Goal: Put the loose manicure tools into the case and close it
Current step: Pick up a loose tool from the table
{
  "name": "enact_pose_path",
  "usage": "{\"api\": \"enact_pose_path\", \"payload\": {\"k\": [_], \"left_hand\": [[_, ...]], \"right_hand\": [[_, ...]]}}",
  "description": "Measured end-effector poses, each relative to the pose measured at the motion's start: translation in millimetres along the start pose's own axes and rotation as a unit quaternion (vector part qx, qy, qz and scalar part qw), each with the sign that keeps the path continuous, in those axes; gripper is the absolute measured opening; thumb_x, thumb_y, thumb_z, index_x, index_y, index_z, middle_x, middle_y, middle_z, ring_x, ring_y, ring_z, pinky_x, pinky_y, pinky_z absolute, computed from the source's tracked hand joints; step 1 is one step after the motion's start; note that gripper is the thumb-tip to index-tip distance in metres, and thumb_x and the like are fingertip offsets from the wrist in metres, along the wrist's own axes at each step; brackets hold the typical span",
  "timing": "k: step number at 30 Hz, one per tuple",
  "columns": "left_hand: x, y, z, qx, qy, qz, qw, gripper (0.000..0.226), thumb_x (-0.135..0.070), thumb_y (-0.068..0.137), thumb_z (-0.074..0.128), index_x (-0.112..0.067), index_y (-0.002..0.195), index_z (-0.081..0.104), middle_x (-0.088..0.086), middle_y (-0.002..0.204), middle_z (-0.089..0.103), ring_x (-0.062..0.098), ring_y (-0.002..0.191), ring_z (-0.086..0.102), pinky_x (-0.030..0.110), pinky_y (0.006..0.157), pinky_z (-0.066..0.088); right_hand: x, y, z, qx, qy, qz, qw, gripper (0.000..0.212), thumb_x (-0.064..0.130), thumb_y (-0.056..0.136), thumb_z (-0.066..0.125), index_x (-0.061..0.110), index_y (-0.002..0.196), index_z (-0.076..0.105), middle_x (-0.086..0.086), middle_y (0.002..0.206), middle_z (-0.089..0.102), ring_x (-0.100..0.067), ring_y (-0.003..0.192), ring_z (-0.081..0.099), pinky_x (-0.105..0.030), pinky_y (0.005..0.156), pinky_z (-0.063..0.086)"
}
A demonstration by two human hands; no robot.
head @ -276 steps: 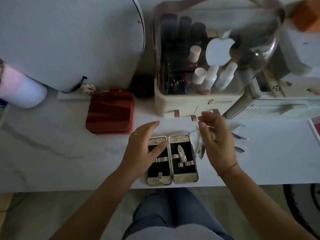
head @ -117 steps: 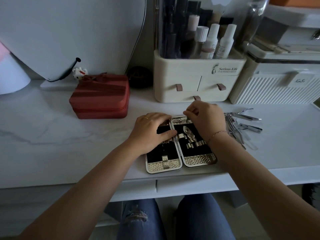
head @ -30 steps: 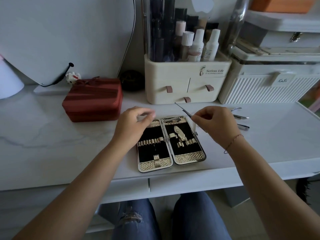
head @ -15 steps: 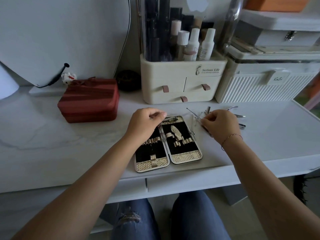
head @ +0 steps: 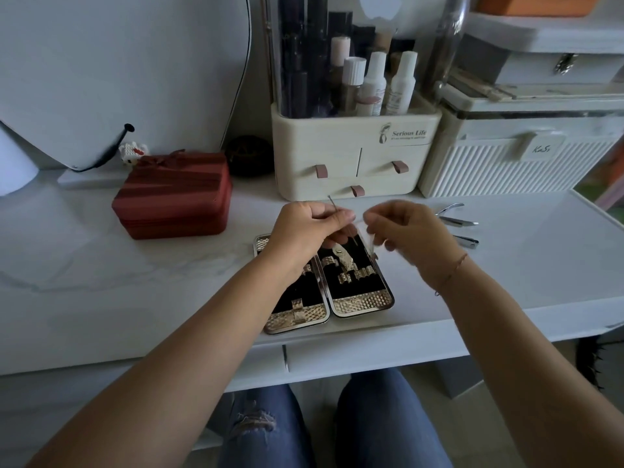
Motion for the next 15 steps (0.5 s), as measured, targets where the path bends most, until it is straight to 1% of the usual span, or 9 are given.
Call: {"api": "enact_pose_path", "payload": {"k": [1,2,4,6,8,10,12,14,15], "left_hand": [[1.7,-0.6,3.1,0.018,0.003,-0.012,1.0,0.006,-0.018,0.082,0.069,-0.016,0.078,0.072,-0.001,0.066,0.073,0.006,0.056,0.064,0.013,0.05,0.046],[3.8,-1.6,7.0,0.039,0.005,-0.025,0.999,0.006,-0.018,0.083,0.069,-0.015,0.078,0.072,0.0,0.065,0.072,0.006,0.055,0.064,0.013,0.05,0.047],[8.4,-3.8,15.4,0.074,0.011,-0.041,0.996,0.008,-0.018,0.083,0.069,-0.013,0.077,0.071,0.0,0.063,0.071,0.007,0.053,0.063,0.014,0.049,0.046],[11.3,-5.5,21.1,0.096,0.027,-0.045,0.994,0.01,-0.021,0.084,0.068,-0.015,0.076,0.072,0.0,0.063,0.071,0.006,0.053,0.063,0.013,0.049,0.046],[12.7,-6.0,23.0,0.106,0.034,-0.043,0.993,0.011,-0.023,0.084,0.068,-0.015,0.076,0.072,0.001,0.064,0.071,0.006,0.054,0.062,0.013,0.049,0.046],[13.8,-6.6,23.3,0.111,0.04,-0.044,0.992,0.011,-0.023,0.084,0.068,-0.015,0.077,0.073,0.001,0.064,0.071,0.006,0.054,0.062,0.013,0.049,0.045],[14.8,-7.2,23.7,0.115,0.051,-0.044,0.991,0.011,-0.023,0.084,0.068,-0.016,0.078,0.073,0.001,0.064,0.071,0.006,0.053,0.061,0.013,0.049,0.045],[14.3,-7.2,22.2,0.108,0.074,-0.028,0.991,0.011,-0.026,0.084,0.067,-0.019,0.077,0.073,0.0,0.064,0.071,0.005,0.053,0.061,0.013,0.05,0.044],[12.2,-6.4,18.0,0.089,0.11,-0.002,0.99,0.011,-0.029,0.084,0.067,-0.023,0.077,0.072,-0.003,0.065,0.071,0.003,0.055,0.062,0.011,0.052,0.044]], "right_hand": [[1.8,3.5,-2.1,0.011,0.015,-0.002,1.0,0.006,0.016,0.085,0.065,0.012,0.089,0.068,0.001,0.068,0.061,-0.004,0.054,0.052,-0.016,0.054,0.042],[2.2,6.3,-1.3,0.033,0.033,0.002,0.999,0.013,0.019,0.083,0.066,0.011,0.093,0.068,0.001,0.069,0.059,-0.005,0.056,0.05,-0.017,0.055,0.041],[-0.4,9.9,6.2,0.08,0.08,0.023,0.993,0.028,0.027,0.074,0.068,0.008,0.094,0.069,-0.002,0.067,0.054,-0.01,0.061,0.044,-0.02,0.06,0.039],[-5.5,12.7,11.8,0.094,0.129,0.047,0.986,0.029,0.027,0.067,0.068,0.006,0.088,0.068,-0.007,0.069,0.053,-0.018,0.066,0.041,-0.025,0.068,0.039],[-10.8,15.4,12.9,0.099,0.153,0.06,0.981,0.026,0.024,0.066,0.068,0.005,0.084,0.067,-0.007,0.069,0.057,-0.019,0.068,0.045,-0.028,0.072,0.043],[-15.0,17.0,13.8,0.122,0.167,0.06,0.977,0.025,0.024,0.066,0.069,0.006,0.082,0.067,-0.005,0.066,0.062,-0.018,0.066,0.052,-0.026,0.07,0.048],[-17.1,17.8,15.8,0.144,0.172,0.058,0.973,0.023,0.024,0.066,0.069,0.007,0.081,0.067,-0.003,0.065,0.065,-0.016,0.062,0.055,-0.023,0.066,0.051],[-19.8,21.4,15.1,0.143,0.171,0.059,0.973,0.019,0.023,0.068,0.07,0.008,0.08,0.067,-0.002,0.065,0.064,-0.013,0.058,0.054,-0.02,0.061,0.049],[-22.4,24.6,12.3,0.133,0.169,0.062,0.975,0.015,0.021,0.07,0.07,0.009,0.078,0.067,-0.001,0.063,0.063,-0.011,0.056,0.051,-0.018,0.057,0.046]]}}
Point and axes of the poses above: each hand's wrist, its own y-axis towards the middle knuckle, its own z-axis out of the palm, x = y × z, the point moved 7 cm from there along y, towards the middle knuckle
